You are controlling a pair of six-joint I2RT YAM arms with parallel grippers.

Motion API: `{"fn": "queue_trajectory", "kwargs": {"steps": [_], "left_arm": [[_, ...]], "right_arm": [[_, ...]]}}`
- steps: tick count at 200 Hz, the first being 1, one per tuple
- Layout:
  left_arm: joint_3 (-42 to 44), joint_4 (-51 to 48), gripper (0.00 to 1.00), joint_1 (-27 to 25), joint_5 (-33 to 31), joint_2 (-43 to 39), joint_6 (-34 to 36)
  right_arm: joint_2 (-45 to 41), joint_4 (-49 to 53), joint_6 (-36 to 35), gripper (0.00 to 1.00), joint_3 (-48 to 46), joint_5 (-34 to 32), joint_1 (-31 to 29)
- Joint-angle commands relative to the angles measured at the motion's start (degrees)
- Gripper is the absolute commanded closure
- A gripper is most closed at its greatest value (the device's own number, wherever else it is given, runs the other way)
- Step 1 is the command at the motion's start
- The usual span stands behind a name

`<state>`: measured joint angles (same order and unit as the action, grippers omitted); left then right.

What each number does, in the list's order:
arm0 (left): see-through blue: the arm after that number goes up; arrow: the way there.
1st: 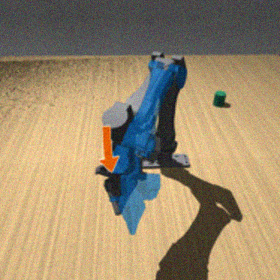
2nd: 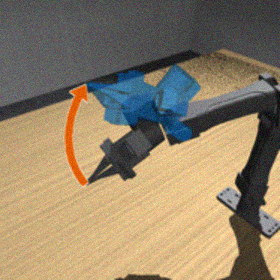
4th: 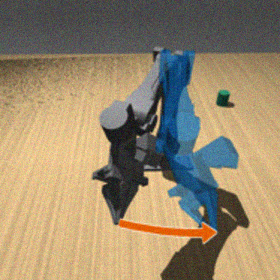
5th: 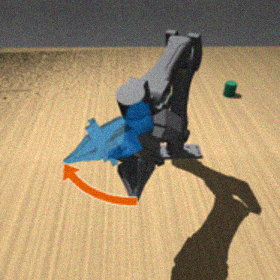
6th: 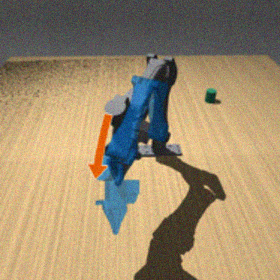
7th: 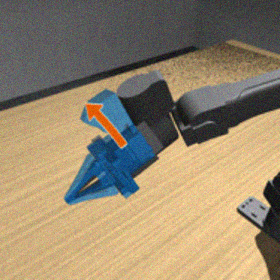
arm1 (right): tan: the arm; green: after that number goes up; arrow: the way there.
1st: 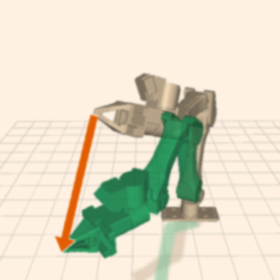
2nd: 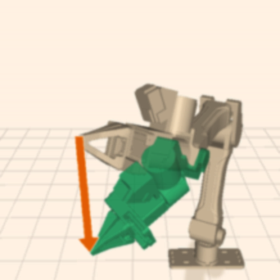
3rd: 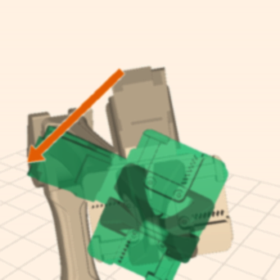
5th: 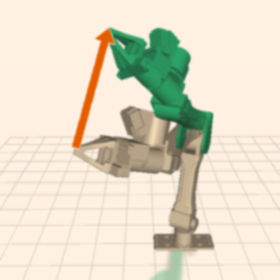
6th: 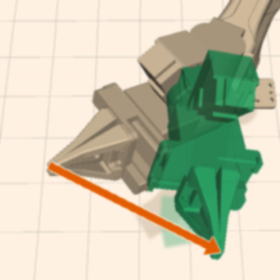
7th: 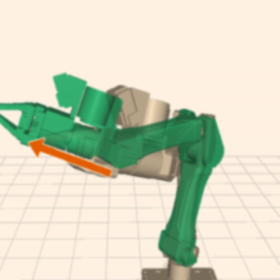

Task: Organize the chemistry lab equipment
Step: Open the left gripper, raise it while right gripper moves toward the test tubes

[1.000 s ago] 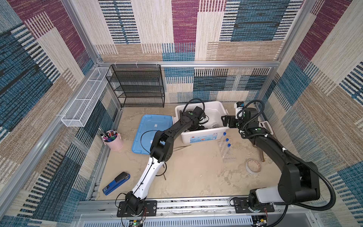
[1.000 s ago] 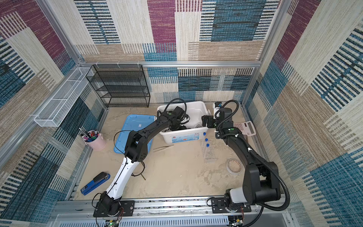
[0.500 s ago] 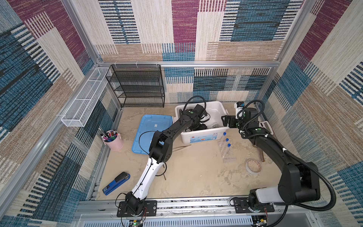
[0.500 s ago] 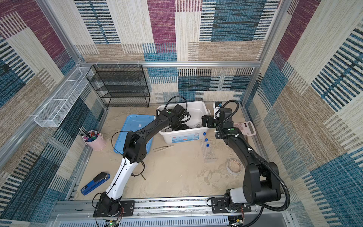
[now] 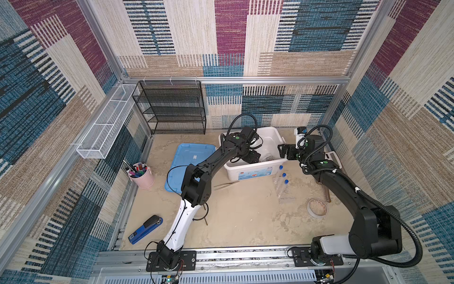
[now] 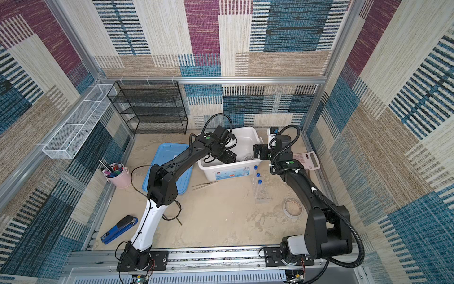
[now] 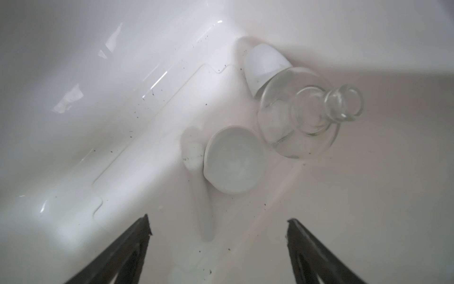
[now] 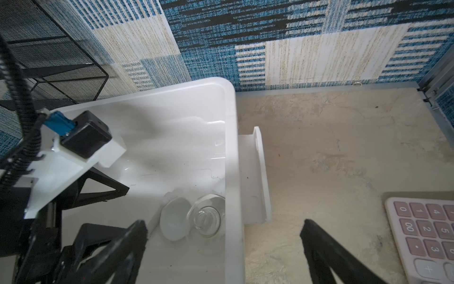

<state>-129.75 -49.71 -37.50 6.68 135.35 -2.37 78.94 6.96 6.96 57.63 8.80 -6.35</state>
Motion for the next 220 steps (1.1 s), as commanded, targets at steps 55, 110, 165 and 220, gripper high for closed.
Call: {"fn": "queue_trajectory", "kwargs": {"steps": [55, 110, 165, 220], "left_arm": [[9.5, 9.4, 0.00, -0.7, -5.8, -13.5, 0.3], [23.5, 16.4, 0.00, -0.4, -13.6, -28.1, -2.1], [38.7, 19.4, 0.00, 4.9, -12.6, -40.0, -10.4], [53.5, 23.8, 0.00, 13.3, -7.0, -49.7, -18.3]], "right_arm": [[-2.8, -2.7, -3.3, 0.01, -1.1, 6.2, 0.0], [-7.5, -6.3, -7.8, 0.04, -3.8, 16.9, -0.5], [-11.1, -5.7, -16.1, 0.05, -4.3, 16.5, -9.7], [-11.0, -5.8, -22.2, 0.06, -5.8, 11.9, -21.9]]}}
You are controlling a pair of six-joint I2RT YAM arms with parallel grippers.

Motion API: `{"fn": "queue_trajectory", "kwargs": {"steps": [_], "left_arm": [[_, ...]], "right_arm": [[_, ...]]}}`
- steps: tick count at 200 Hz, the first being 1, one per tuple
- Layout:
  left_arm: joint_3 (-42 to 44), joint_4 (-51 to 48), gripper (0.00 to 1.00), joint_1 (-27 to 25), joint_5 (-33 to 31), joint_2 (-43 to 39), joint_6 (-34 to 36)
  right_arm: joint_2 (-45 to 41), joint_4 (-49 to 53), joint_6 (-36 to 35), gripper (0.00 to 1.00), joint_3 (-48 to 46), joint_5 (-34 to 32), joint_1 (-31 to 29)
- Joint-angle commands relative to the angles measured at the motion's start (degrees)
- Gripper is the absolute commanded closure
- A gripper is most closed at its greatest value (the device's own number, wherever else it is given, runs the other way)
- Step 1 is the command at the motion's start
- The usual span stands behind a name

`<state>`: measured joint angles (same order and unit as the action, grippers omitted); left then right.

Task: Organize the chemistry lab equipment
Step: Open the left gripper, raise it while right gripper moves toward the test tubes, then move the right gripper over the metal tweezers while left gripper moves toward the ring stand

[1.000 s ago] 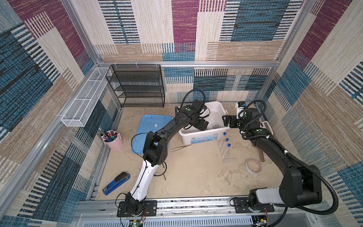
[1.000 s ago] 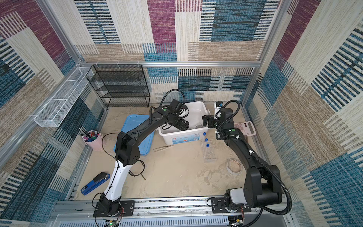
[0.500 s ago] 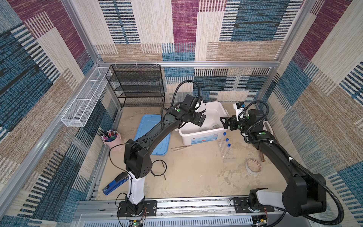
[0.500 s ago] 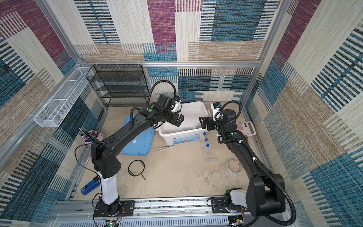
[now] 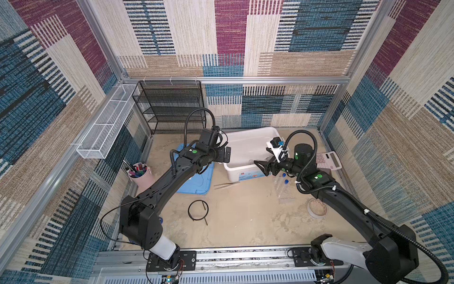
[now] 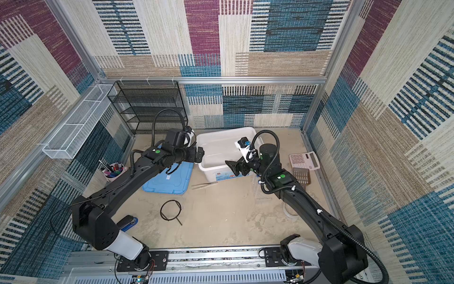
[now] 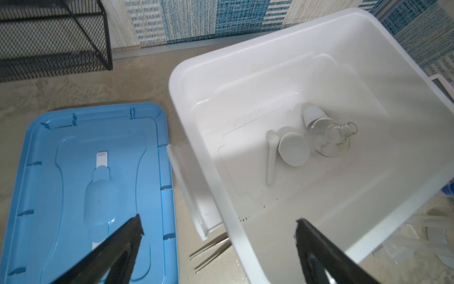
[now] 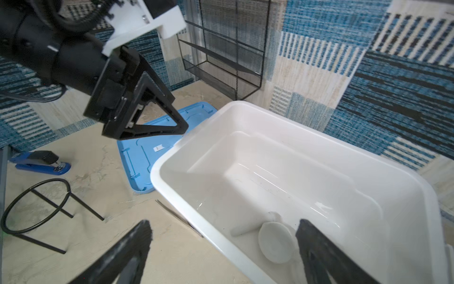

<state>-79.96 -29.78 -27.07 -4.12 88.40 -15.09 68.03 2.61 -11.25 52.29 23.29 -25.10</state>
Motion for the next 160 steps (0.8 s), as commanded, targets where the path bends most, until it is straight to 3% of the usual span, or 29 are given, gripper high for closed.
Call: {"fn": "queue_trajectory", "kwargs": {"steps": [1, 98, 160], "left_arm": [[3.8, 3.9, 0.00, 3.0, 4.0, -2.9, -5.6], [12.1, 4.0, 0.00, 13.2, 12.4, -7.6, -9.7], [15.8, 4.1, 0.00, 16.7, 15.5, -9.5, -9.6]], "right_arm": [[-0.1, -1.5, -4.0, 0.06, -0.6, -2.6, -3.2], [9.9, 1.5, -10.9, 0.13, 1.1, -3.7, -20.2], [19.1, 1.1, -12.6, 0.16, 1.8, -2.8, -23.6]]}}
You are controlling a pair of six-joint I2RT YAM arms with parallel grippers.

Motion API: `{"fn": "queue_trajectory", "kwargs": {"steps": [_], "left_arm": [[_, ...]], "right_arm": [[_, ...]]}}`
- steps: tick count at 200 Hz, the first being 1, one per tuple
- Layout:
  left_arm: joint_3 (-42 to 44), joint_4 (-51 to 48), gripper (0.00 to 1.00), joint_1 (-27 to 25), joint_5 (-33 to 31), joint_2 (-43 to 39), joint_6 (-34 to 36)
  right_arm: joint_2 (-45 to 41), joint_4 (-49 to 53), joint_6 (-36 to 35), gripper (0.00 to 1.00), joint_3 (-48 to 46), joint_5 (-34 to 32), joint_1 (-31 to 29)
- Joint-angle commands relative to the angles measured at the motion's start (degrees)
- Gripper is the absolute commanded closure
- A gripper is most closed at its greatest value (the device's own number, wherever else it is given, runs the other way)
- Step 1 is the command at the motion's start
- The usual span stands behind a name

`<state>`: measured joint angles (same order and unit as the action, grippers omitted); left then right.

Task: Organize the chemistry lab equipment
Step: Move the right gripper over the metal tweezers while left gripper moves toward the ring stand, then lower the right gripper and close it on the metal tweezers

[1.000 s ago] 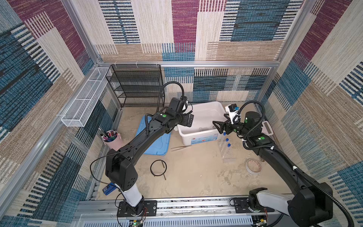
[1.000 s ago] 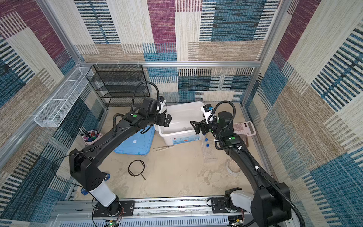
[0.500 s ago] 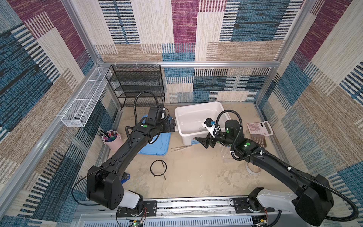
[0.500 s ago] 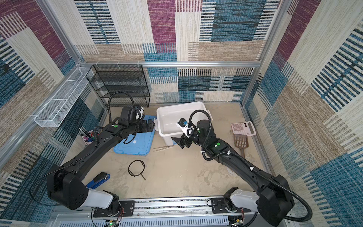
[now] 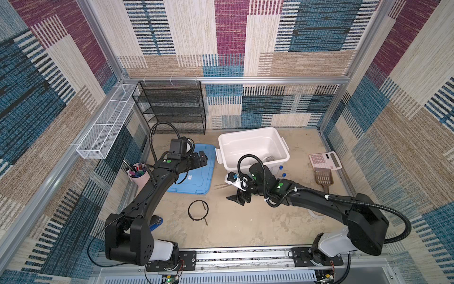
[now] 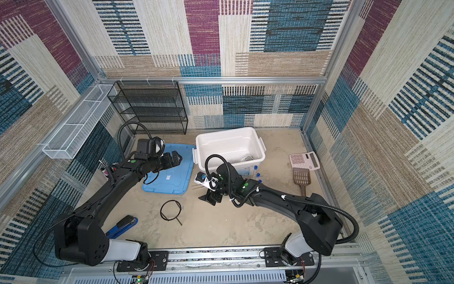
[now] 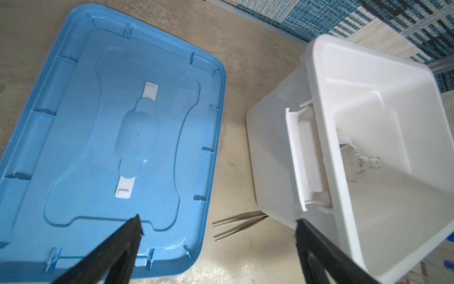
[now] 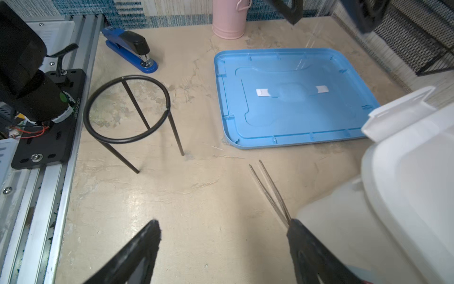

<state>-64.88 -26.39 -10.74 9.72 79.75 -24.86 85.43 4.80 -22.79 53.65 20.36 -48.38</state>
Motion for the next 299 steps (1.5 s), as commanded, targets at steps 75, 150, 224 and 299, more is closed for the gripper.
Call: {"fn": "queue_trajectory", "kwargs": {"steps": [75, 150, 224, 299], "left_arm": [[3.2, 1.7, 0.00, 0.5, 2.5, -1.1, 0.2], [5.7, 0.7, 0.00, 0.6, 1.2, -3.1, 1.7], [7.5, 1.2, 0.00, 1.2, 1.0, -3.8, 1.6], [9.7, 1.3, 0.00, 2.0, 1.0, -5.2, 1.7]], "right_arm": [[11.7, -1.7, -1.0, 0.17, 4.4, -4.8, -0.3], [19.4, -2.6, -1.0, 0.17, 10.4, -9.3, 1.4], [23.5, 0.0, -2.9, 0.18, 14.3, -7.8, 4.0], [28.2, 3.1, -6.3, 0.21, 18.7, -6.7, 3.9]]}}
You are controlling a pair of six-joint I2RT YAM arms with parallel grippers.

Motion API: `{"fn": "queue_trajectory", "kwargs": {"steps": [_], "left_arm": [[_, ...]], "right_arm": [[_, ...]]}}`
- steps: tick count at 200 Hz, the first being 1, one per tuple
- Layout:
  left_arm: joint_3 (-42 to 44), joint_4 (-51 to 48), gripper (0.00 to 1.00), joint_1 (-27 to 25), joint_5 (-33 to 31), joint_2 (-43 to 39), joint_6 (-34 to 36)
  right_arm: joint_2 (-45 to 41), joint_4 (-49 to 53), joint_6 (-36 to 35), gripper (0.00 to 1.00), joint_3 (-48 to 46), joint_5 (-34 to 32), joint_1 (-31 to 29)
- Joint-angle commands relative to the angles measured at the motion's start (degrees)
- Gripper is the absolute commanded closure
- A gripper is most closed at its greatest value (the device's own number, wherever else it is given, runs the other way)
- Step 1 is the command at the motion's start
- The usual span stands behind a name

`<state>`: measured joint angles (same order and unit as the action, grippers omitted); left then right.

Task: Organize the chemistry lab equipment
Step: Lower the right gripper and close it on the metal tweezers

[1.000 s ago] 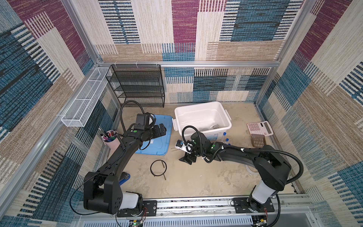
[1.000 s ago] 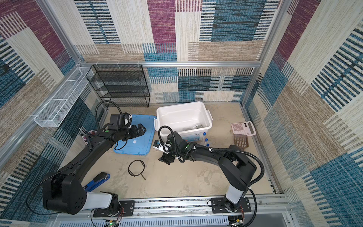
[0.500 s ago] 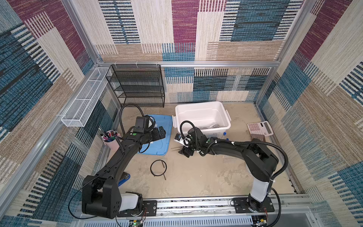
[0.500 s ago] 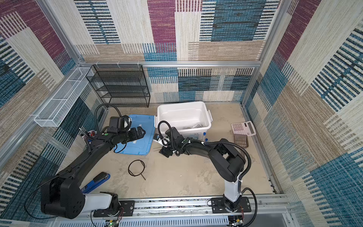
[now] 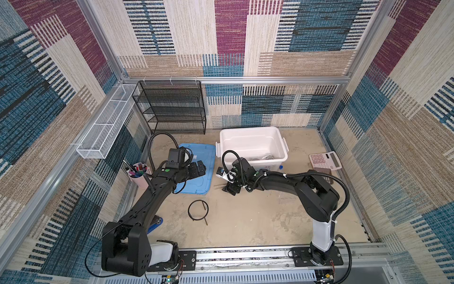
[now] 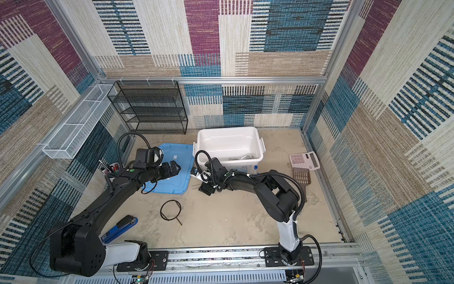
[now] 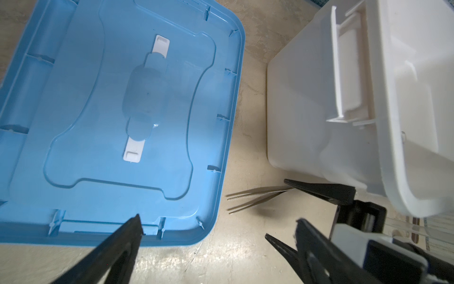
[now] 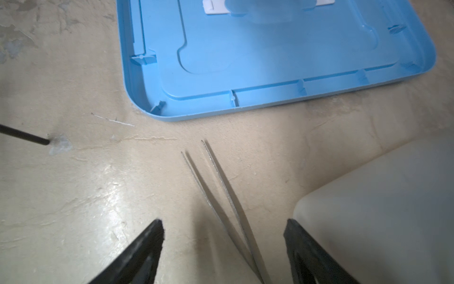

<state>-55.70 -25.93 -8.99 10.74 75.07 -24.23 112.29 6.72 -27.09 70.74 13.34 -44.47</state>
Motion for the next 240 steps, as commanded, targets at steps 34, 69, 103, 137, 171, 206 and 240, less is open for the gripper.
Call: {"fn": "queue_trajectory", "kwargs": {"steps": [34, 69, 103, 137, 171, 206, 240], "left_arm": [[1.5, 1.1, 0.00, 0.6, 0.5, -0.8, 1.0], [2.2, 1.5, 0.00, 1.0, 0.8, -1.3, 0.8], [3.3, 2.2, 0.00, 1.2, 1.0, -1.7, 0.5], [3.6, 2.1, 0.00, 1.4, 1.3, -1.9, 0.6], [3.9, 2.1, 0.00, 1.7, 1.3, -2.4, 0.6], [4.4, 2.1, 0.00, 2.0, 1.4, -3.0, 0.5], [4.4, 2.0, 0.00, 2.1, 1.5, -3.3, 0.4]], "right_arm": [[3.2, 2.4, -2.7, 0.23, 3.5, 0.6, 0.0], [4.8, 4.4, -3.6, 0.30, 4.5, 0.6, 0.0], [5.1, 4.1, -3.3, 0.36, 3.9, 0.3, -0.1], [5.5, 4.7, -3.8, 0.45, 3.8, -0.2, -0.8], [6.1, 5.7, -4.1, 0.60, 3.1, -0.8, -1.4], [4.6, 5.2, -3.7, 0.68, 0.8, -1.5, -1.6], [4.0, 5.8, -3.5, 0.79, 0.5, -0.4, -1.6]]}}
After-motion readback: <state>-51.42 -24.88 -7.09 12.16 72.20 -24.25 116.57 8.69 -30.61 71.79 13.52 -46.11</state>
